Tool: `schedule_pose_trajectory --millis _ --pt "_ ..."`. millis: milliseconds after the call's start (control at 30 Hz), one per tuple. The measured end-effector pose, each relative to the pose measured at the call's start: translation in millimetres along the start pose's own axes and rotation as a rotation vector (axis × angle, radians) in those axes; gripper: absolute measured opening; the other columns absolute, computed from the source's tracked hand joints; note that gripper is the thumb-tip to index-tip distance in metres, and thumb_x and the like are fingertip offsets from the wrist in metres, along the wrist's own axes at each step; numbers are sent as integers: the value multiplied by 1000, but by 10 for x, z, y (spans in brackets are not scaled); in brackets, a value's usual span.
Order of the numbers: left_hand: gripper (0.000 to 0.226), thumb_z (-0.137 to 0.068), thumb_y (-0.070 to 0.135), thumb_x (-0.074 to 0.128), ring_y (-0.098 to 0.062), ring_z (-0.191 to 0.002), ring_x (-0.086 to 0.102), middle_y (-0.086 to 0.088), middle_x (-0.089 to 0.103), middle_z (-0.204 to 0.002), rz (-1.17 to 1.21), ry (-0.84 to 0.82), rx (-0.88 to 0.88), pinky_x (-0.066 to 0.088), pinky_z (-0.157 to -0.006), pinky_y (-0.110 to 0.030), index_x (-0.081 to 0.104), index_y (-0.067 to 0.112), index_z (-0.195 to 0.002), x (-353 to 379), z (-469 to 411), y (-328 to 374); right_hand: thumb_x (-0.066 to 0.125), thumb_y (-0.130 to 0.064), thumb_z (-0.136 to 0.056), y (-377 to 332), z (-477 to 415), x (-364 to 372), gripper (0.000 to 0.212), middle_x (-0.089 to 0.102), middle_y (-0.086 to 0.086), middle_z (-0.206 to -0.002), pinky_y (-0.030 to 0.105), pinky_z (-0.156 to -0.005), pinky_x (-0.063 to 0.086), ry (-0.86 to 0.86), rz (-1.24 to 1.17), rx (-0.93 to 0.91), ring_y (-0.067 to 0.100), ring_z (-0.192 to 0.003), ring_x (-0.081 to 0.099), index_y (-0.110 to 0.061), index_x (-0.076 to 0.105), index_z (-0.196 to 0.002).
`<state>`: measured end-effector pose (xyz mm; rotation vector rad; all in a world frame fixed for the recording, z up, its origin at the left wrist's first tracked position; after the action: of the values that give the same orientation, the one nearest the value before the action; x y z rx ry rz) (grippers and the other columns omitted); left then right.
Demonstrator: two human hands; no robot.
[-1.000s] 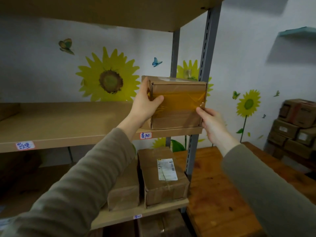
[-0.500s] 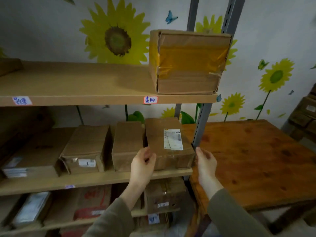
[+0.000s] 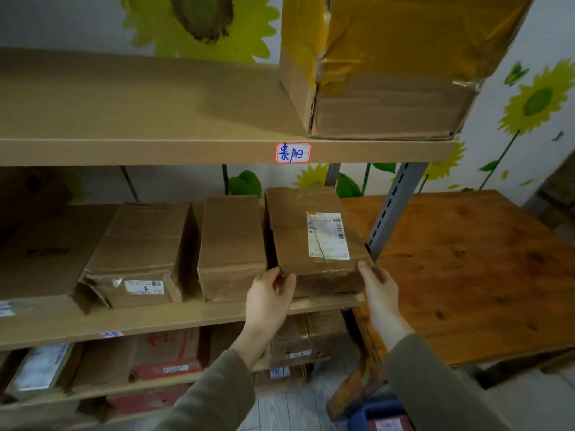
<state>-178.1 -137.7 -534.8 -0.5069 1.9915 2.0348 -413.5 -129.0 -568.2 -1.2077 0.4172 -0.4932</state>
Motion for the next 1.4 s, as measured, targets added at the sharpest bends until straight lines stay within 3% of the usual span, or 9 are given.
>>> schedule_pose_trajectory --millis 100,233,433,533,933,1100,1200,1300,1400 --pt "34 -88 31 60 0 -83 56 5 65 -98 0 96 2 41 -64 -1 64 9 -113 -111 16 -37 60 -20 -90 12 101 -47 14 64 4 -107 32 -90 45 -4 -78 -41 21 -106 57 -16 61 -104" --pt "16 -84 17 67 4 -73 57 13 62 -75 9 195 25 41 -62 1 71 6 -94 -218 118 -127 59 -9 -88 105 241 -206 19 65 6 -100 27 -83 49 18 -182 -116 19 -97 60 -8 62 -107" --pt "14 -81 8 68 2 -77 60 11 64 -78 115 253 -12 44 -65 1 71 3 -95 -235 259 -188 51 2 -87 169 236 -266 19 62 5 -91 23 -77 52 19 -307 -138 22 -93 60 -16 55 -83" --pt "16 -82 8 68 2 -79 60 12 64 -80 136 271 -16 44 -66 1 70 4 -97 -226 293 -160 51 3 -86 134 216 -266 18 63 6 -92 33 -85 48 -3 -331 -143 24 -96 60 -15 54 -83" --pt "14 -84 16 67 -5 -73 61 2 70 -81 -26 289 -38 41 -62 -7 73 8 -93 -175 220 -96 54 -12 -88 49 42 -228 3 60 10 -95 29 -71 45 -47 13 -136 24 -90 56 -11 56 -91" --pt "16 -86 17 64 4 -71 57 4 68 -85 -38 250 -22 41 -60 -3 72 10 -99 -164 158 -32 54 -19 -92 -7 1 -185 22 58 8 -103 32 -77 40 -35 87 -138 21 -94 54 -6 56 -109" --pt "12 -88 12 61 6 -70 55 13 63 -78 -21 221 61 42 -62 -3 71 15 -95 -282 228 36 53 -22 -93 -132 114 -214 33 57 10 -112 30 -83 40 26 209 -260 21 -101 53 -2 54 -120" --pt "12 -87 9 61 -5 -80 60 7 63 -87 -6 417 125 45 -69 -6 68 12 -97 -745 373 23 55 -17 -92 -348 425 -119 29 57 12 -119 33 -96 40 84 286 -480 25 -113 52 -3 56 -118" --pt "22 -89 10 58 -16 -97 56 -8 60 -108 -37 559 102 44 -83 -13 64 2 -109 -1179 317 -40 57 -8 -90 -519 754 432 23 60 7 -114 20 -93 43 -99 326 -658 19 -107 56 -4 60 -113"
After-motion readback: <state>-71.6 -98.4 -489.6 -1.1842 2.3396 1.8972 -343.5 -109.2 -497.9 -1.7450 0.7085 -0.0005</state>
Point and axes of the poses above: each hand's wrist, its own z-axis away from the middle knuckle, its own x-axis out of the palm, y = z × x, the point moved 9 cm from there along -z, towards the middle knuckle
